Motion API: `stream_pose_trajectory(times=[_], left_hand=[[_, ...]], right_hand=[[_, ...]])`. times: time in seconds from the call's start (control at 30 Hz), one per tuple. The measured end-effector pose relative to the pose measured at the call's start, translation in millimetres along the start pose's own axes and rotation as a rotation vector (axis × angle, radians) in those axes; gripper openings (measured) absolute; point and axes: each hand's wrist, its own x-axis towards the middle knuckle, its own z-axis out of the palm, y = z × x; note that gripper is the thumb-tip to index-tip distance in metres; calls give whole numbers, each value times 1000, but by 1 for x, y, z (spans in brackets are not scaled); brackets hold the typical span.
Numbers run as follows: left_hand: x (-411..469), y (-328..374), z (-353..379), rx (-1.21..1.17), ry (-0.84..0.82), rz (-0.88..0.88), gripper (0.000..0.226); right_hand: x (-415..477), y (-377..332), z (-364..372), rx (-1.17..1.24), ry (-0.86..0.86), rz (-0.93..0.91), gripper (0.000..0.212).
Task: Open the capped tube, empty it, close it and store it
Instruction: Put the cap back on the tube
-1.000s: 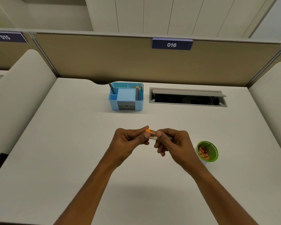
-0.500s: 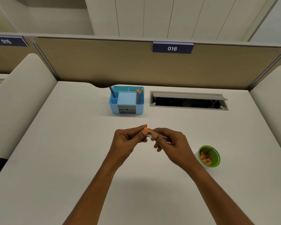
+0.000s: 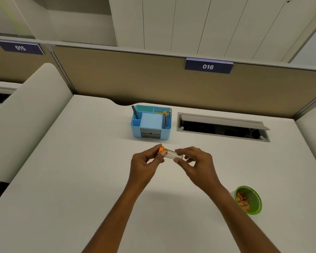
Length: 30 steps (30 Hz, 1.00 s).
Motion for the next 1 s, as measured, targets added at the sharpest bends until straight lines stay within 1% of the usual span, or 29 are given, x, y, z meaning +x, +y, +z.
stream_pose_trajectory(times=[0.1, 0.2, 0.27, 0.43, 0.47, 0.57, 0.6, 0.83, 1.0], left_hand=[[19, -5, -1, 64, 70, 57, 48], [42, -25, -8, 280, 154, 125, 52], [56, -43, -14, 405, 141, 122, 60], [81, -92, -27, 663, 15, 46, 66], [85, -100, -30, 706, 5, 45, 71], [95, -120, -33, 812, -7, 69, 96], [98, -126, -34, 843, -11, 71, 101], [110, -161, -34, 976, -71, 32, 98], [113, -178, -35, 1061, -82, -8, 86]], right_hand=[[24, 6, 12, 49, 29, 19, 24], [52, 9, 22, 55, 61, 27, 25], [71, 11, 27, 43, 69, 32, 26], [119, 14, 44, -14, 48, 66, 28], [128, 15, 48, -30, 39, 77, 29], [150, 17, 63, -82, 19, 101, 31], [157, 18, 68, -97, 13, 101, 31], [188, 33, 105, -204, -34, 150, 33], [197, 53, 125, -275, -95, 156, 36]])
